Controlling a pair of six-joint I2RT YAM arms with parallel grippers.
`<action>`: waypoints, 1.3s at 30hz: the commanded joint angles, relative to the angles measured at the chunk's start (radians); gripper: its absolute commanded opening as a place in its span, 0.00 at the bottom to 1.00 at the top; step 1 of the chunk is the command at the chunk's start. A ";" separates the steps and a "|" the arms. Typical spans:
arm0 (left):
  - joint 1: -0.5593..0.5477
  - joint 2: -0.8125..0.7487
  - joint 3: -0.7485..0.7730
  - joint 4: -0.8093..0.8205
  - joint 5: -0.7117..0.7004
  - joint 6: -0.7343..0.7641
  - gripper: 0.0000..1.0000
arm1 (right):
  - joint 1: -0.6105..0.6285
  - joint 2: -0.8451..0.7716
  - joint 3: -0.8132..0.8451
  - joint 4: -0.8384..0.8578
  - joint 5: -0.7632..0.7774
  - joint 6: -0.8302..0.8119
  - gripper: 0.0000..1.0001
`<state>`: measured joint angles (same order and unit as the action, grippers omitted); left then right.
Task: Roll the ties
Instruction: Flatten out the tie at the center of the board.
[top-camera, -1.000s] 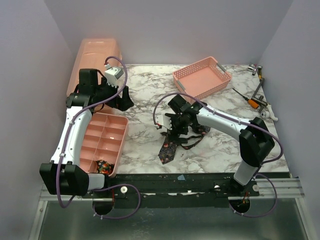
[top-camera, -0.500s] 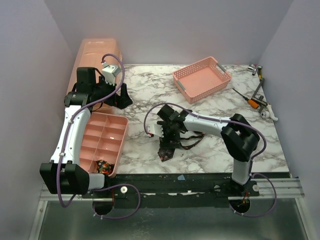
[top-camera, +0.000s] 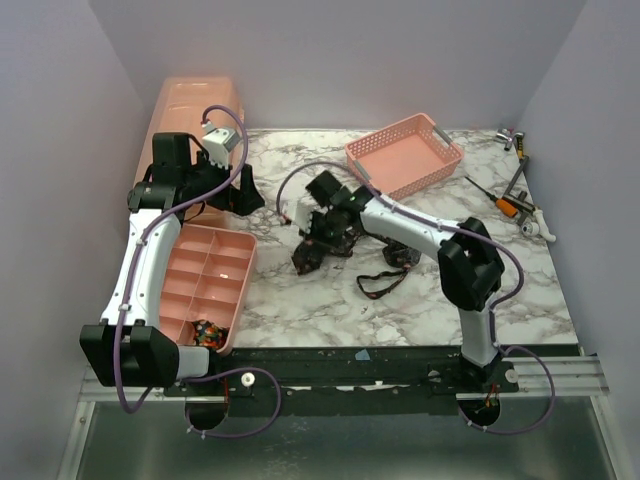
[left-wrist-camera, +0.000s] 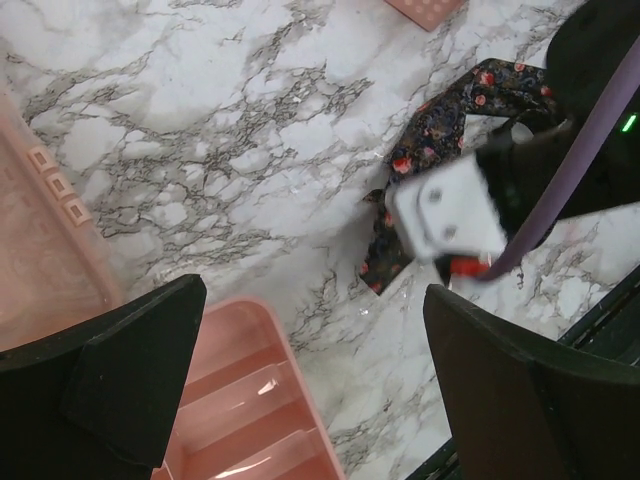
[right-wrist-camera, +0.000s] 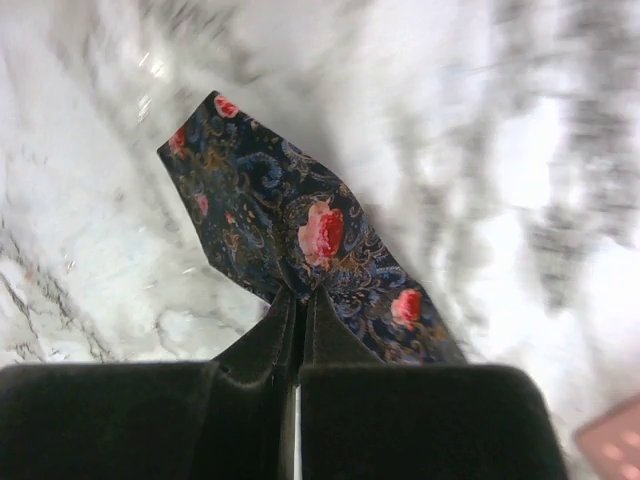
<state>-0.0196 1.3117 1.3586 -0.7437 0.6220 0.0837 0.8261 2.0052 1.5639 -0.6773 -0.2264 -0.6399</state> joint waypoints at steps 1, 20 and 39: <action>0.005 0.002 0.022 0.017 0.042 0.052 0.99 | -0.160 -0.037 0.188 -0.062 -0.086 0.158 0.01; -0.762 0.285 -0.153 0.332 -0.282 0.368 0.71 | -0.795 -0.361 0.078 -0.343 -0.103 0.293 0.01; -0.700 0.585 0.077 0.091 -0.495 0.272 0.00 | -1.014 -0.416 0.040 -0.398 -0.125 0.292 0.01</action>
<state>-0.8066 1.9469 1.3884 -0.5541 0.1944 0.3496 -0.1741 1.5528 1.5448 -1.0489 -0.2729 -0.3626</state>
